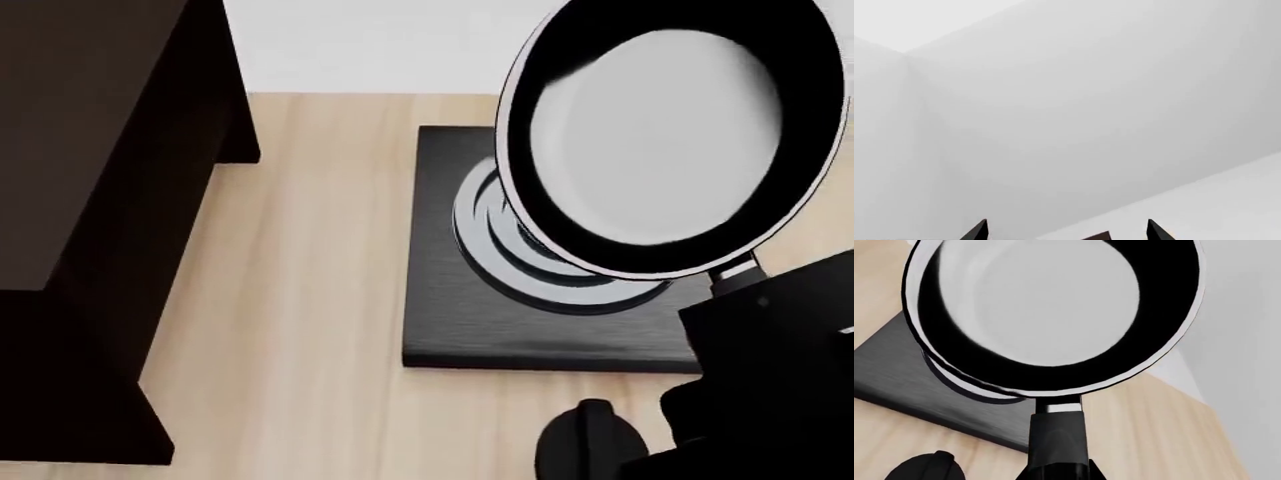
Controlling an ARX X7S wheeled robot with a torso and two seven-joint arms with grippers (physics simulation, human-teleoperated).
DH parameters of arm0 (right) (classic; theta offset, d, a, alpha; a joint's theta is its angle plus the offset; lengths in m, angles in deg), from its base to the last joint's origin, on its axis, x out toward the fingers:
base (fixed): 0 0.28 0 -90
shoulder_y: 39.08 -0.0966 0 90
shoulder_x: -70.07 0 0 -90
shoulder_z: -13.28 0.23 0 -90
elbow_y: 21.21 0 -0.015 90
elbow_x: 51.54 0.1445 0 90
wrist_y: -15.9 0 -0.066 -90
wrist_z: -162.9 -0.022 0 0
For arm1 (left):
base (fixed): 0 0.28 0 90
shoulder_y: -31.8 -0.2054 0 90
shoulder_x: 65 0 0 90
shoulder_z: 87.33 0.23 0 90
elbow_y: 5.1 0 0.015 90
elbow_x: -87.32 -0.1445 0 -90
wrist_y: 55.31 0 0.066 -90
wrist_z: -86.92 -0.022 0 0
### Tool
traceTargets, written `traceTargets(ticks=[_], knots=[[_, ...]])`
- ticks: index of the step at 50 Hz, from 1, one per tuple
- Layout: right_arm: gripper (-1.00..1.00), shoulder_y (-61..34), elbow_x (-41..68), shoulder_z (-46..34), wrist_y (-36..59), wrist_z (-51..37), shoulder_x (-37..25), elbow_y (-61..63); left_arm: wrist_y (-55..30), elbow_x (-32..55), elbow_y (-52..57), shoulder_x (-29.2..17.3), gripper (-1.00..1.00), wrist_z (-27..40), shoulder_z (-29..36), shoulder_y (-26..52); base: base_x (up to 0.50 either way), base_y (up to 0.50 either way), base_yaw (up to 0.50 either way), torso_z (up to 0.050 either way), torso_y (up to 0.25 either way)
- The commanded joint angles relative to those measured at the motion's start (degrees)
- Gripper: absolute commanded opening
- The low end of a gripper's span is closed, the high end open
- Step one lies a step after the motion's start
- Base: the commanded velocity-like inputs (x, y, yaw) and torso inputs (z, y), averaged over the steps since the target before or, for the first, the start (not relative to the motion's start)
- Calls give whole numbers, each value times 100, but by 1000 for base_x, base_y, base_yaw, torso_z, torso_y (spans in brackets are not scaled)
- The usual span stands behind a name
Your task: Put the frying pan under the cabinet shelf.
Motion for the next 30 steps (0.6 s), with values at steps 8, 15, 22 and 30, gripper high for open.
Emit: traceTargets(ticks=[8,15,22,30], knots=[[-100,-1038,183,-530,-9,-368,-81,-184,843,806,64,-572,100,646,1069,1208,0,0,0,24,-166],[-100,-1443,534,-751,-19,-594,-129,-290,1580,994,201,-986,100,676,2013,2117,0,0,0,24,-165],[-100,-1775,660,-971,-18,-647,-134,-402,2015,1009,303,-1161,100,636,2603,2624,0,0,0,24,-167],[-100,-2363,930,-1367,19,-850,-42,-594,2263,1054,355,-1281,100,610,2978,3005,0,0,0,24,-165]])
